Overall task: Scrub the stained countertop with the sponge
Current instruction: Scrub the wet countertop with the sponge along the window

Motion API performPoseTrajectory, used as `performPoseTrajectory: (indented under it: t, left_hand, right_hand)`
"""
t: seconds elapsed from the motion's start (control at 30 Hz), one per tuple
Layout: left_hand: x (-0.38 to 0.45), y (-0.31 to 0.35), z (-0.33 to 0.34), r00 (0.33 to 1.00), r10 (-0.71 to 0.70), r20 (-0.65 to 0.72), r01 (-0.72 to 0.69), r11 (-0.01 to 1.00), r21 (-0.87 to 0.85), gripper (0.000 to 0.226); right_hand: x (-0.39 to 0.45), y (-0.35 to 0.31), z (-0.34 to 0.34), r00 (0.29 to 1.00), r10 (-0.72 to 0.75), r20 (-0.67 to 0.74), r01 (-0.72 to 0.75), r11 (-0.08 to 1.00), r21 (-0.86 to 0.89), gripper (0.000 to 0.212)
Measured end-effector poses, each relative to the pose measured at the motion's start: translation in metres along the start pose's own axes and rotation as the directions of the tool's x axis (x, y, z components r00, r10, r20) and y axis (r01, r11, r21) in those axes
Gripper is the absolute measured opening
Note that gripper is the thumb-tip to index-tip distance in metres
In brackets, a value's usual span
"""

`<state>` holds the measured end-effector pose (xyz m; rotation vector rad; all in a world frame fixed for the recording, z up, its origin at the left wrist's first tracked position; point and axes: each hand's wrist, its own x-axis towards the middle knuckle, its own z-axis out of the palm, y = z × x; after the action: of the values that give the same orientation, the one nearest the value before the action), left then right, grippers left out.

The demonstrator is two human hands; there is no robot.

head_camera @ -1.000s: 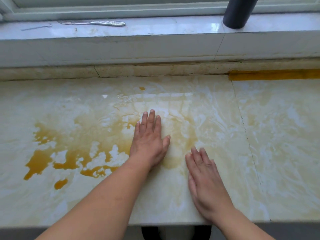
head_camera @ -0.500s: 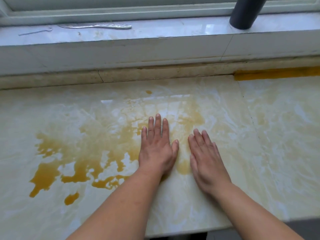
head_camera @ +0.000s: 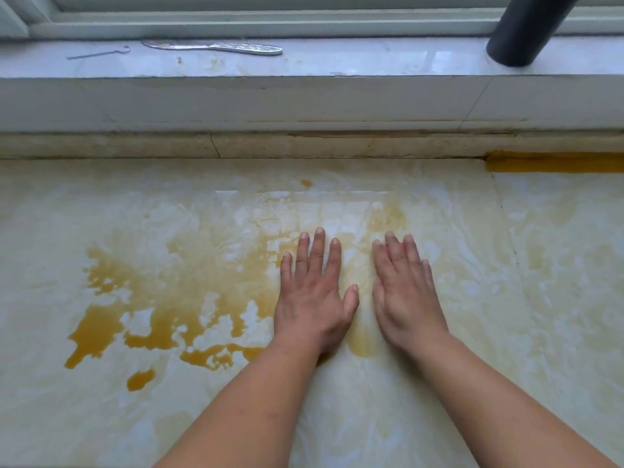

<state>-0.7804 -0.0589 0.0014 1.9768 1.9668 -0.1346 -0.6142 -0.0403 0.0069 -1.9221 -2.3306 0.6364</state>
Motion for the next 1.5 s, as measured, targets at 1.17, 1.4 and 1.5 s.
performPoseTrajectory:
  t: [1.17, 1.4, 1.5]
  left_hand:
    - [0.0, 0.0, 0.001, 1.0, -0.017, 0.005, 0.017, 0.998, 0.062, 0.082]
    - [-0.002, 0.001, -0.001, 1.0, -0.022, 0.018, 0.021, 0.997, 0.071, 0.081]
    - [-0.001, 0.001, -0.001, 1.0, -0.024, 0.018, 0.022, 0.997, 0.072, 0.083]
  right_hand:
    - [0.004, 0.04, -0.014, 0.963, -0.269, 0.026, 0.268, 0.963, 0.029, 0.06]
    - [0.122, 0.025, -0.039, 0.969, 0.161, -0.188, -0.137, 0.981, 0.135, 0.055]
    - [0.138, 0.004, -0.034, 0.988, 0.081, -0.132, -0.069, 0.993, 0.099, 0.057]
